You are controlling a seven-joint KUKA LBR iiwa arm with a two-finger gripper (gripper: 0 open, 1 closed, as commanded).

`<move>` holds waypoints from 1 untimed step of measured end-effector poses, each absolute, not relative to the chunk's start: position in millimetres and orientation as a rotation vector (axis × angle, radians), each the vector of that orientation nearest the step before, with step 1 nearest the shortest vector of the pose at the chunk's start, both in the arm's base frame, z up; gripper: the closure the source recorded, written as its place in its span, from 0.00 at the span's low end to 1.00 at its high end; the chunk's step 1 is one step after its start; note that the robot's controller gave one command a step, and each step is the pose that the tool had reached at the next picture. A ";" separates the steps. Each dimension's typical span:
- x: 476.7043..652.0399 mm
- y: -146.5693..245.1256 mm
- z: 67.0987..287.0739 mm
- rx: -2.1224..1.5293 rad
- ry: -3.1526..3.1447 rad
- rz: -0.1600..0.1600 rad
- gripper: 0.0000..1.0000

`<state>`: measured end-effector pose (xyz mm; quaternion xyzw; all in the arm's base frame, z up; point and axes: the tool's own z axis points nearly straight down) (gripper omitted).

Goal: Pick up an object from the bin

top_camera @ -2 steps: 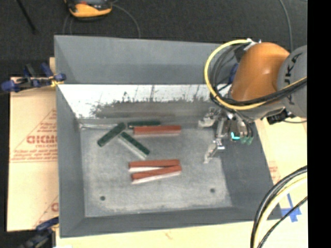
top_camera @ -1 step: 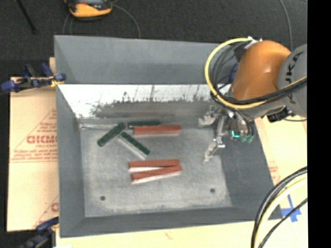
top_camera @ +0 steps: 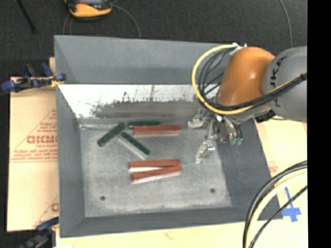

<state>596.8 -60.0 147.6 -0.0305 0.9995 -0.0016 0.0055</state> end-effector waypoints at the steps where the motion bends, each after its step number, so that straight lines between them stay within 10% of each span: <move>1: 529.3 -12.6 87.4 -0.236 3.132 -0.001 1.00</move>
Offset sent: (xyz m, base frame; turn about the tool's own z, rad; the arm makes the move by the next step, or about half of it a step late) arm 0.0000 0.0000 0.0000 0.0000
